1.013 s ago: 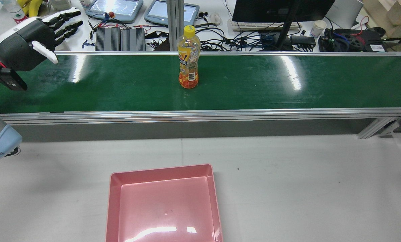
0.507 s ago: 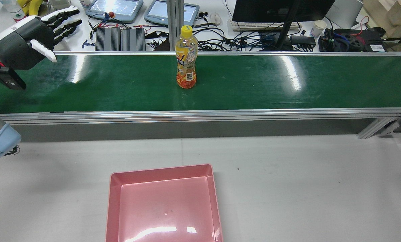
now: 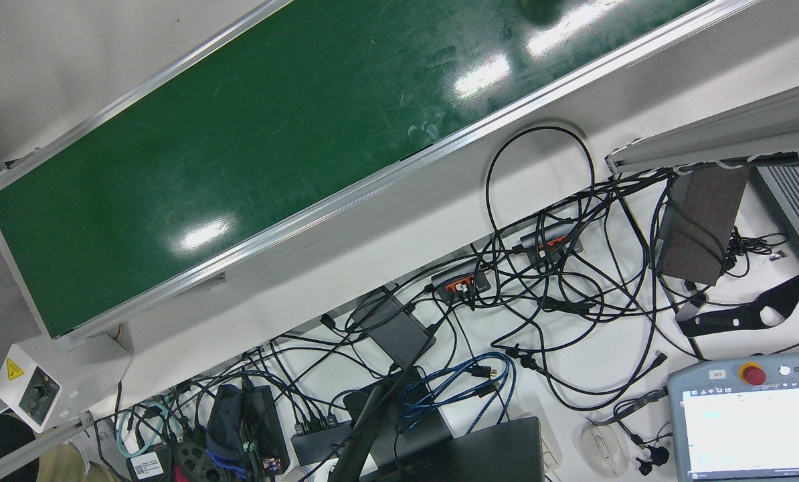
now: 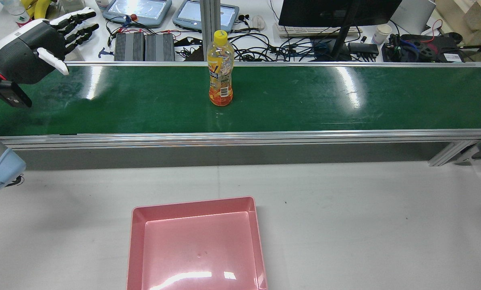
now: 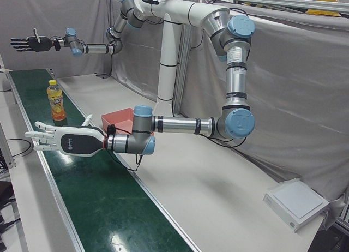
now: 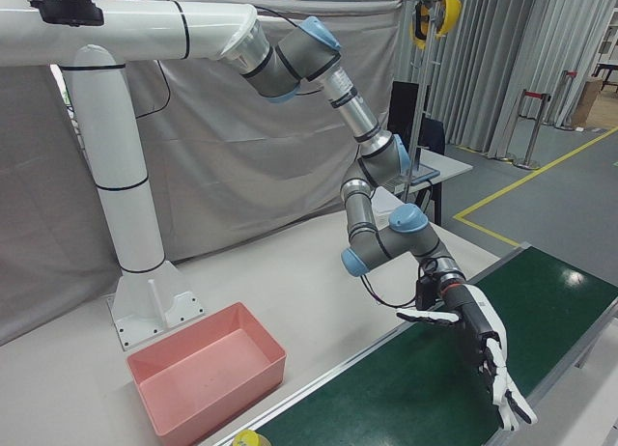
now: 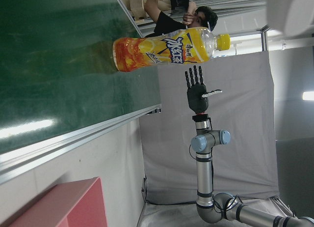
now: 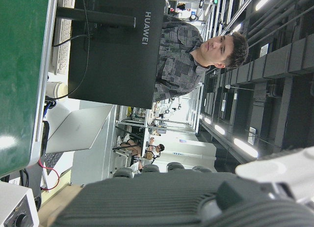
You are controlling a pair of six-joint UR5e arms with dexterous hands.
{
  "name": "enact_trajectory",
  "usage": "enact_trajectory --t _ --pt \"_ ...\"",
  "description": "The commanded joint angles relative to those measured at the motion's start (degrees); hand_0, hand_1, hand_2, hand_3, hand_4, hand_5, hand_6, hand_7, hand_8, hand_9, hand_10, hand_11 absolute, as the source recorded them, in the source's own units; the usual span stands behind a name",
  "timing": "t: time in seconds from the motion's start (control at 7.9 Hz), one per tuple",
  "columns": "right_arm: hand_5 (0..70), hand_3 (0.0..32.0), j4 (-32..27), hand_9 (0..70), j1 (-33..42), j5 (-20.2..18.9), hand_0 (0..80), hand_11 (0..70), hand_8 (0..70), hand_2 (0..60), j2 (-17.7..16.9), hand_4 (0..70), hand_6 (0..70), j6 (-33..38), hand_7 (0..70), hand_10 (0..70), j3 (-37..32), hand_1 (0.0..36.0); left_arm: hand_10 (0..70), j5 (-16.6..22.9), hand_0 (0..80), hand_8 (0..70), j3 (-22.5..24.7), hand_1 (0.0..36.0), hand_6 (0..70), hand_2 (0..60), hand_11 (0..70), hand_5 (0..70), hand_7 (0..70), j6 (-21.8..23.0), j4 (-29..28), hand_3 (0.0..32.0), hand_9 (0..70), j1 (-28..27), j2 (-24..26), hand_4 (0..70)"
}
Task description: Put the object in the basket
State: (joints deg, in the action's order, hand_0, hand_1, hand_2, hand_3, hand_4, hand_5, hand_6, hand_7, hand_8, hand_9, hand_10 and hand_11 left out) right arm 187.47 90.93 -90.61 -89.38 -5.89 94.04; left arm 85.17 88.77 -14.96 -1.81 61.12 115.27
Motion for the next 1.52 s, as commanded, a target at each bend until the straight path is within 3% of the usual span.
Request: enact_trajectory --t 0.0,0.76,1.39 --pt "0.0 0.0 0.0 0.0 -0.05 0.0 0.0 0.0 0.0 0.0 0.0 0.0 0.0 0.0 0.0 0.0 0.0 0.0 1.3 0.0 63.5 7.7 0.09 3.4 0.0 0.0 3.5 16.2 1.4 -0.33 0.84 2.2 10.2 -0.65 1.44 13.6" --pt "0.0 0.0 0.0 0.0 -0.05 0.0 0.0 0.0 0.0 0.0 0.0 0.0 0.0 0.0 0.0 0.0 0.0 0.0 1.5 -0.09 63.2 8.1 0.0 3.5 0.2 0.0 3.6 16.7 1.7 -3.48 4.26 1.2 10.7 -3.55 5.22 14.0" --pt "0.0 0.0 0.0 0.0 0.03 0.0 0.0 0.0 0.0 0.0 0.0 0.0 0.0 0.0 0.0 0.0 0.0 0.0 1.6 -0.18 64.5 7.9 0.0 4.1 0.1 0.0 4.0 16.6 1.7 -3.49 5.24 1.6 10.5 -7.24 8.03 13.8"
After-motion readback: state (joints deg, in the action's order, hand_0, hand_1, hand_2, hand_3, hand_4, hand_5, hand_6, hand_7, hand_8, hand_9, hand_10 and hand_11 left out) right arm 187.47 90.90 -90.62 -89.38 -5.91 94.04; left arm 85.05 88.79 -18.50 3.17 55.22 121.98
